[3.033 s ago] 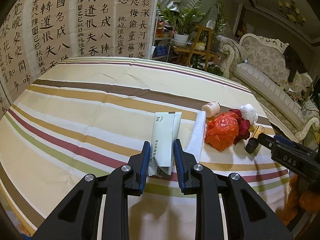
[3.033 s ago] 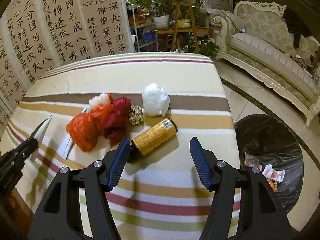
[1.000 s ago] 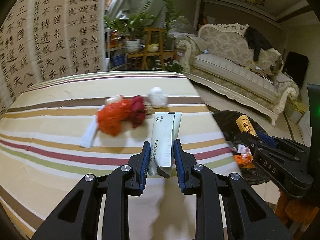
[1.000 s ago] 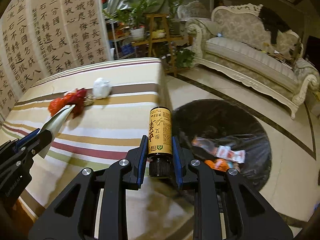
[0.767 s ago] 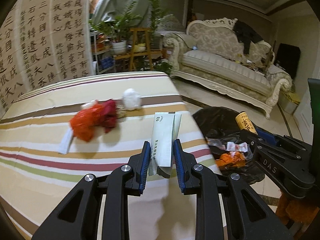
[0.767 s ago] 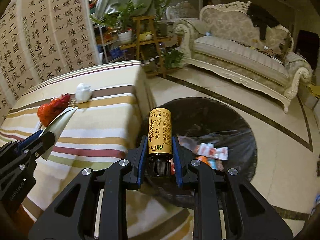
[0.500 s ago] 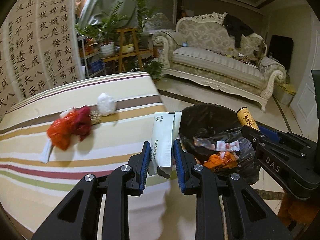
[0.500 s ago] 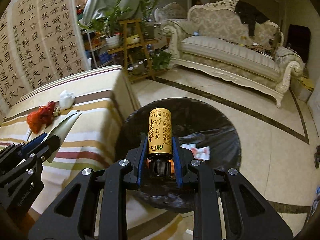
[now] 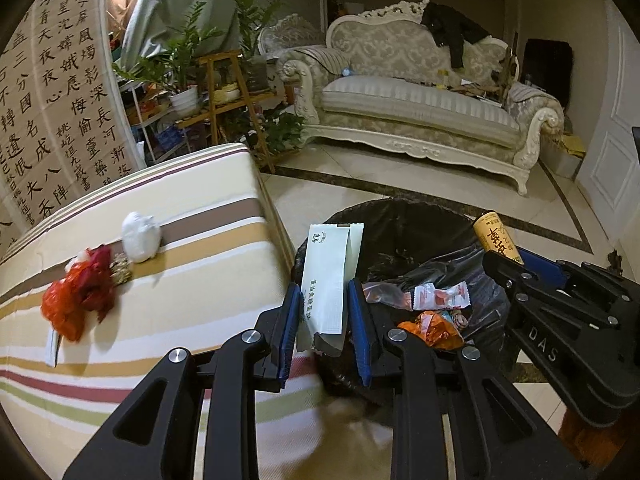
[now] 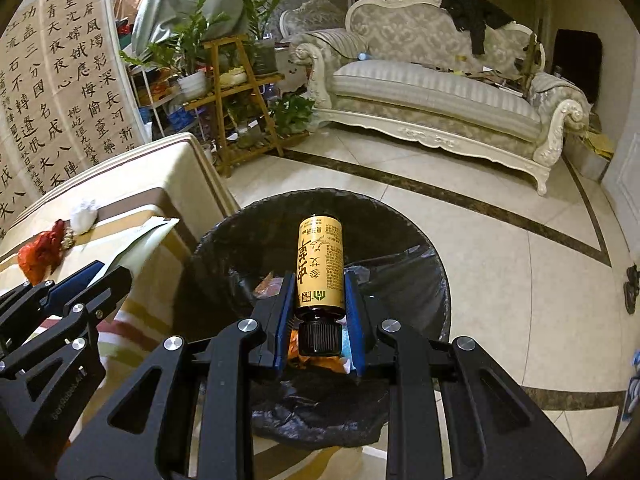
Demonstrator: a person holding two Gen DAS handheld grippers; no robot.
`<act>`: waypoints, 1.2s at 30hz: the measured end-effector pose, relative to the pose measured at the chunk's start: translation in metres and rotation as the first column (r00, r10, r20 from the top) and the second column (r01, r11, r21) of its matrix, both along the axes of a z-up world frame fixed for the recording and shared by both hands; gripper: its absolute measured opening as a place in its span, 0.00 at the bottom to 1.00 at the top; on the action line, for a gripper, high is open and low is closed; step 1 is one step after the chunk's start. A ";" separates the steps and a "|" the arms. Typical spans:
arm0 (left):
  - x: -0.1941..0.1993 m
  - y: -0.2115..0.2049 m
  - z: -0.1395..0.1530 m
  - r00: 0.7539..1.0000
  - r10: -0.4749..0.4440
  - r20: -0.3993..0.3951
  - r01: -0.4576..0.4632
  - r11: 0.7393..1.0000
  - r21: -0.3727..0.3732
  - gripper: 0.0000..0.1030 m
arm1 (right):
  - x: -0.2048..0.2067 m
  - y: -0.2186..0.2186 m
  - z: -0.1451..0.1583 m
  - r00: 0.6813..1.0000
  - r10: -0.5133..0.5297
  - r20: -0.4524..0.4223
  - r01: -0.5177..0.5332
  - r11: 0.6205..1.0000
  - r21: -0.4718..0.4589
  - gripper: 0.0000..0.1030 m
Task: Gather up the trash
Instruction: 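Carry the packet and yellow bottle over the black bin and open both tools, then move the left tool back to the table and grasp the orange-red plastic bag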
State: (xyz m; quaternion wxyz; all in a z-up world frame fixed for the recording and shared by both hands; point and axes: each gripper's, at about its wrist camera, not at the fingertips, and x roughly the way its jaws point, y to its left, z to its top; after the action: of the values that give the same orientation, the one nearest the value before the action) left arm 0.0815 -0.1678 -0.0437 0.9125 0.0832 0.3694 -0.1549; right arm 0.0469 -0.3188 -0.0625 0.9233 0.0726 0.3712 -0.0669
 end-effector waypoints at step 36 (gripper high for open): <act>0.006 0.023 0.000 0.996 0.085 -0.002 -0.085 0.996 0.006 0.71 | 0.004 -0.008 -0.013 0.998 -0.051 -0.033 0.052 0.999 0.002 0.78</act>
State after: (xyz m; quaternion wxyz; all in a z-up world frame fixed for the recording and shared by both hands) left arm 0.0871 -0.1453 -0.0435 0.9176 0.0700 0.3740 -0.1150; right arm 0.0506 -0.3271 -0.0755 0.9150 0.0822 0.3843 -0.0913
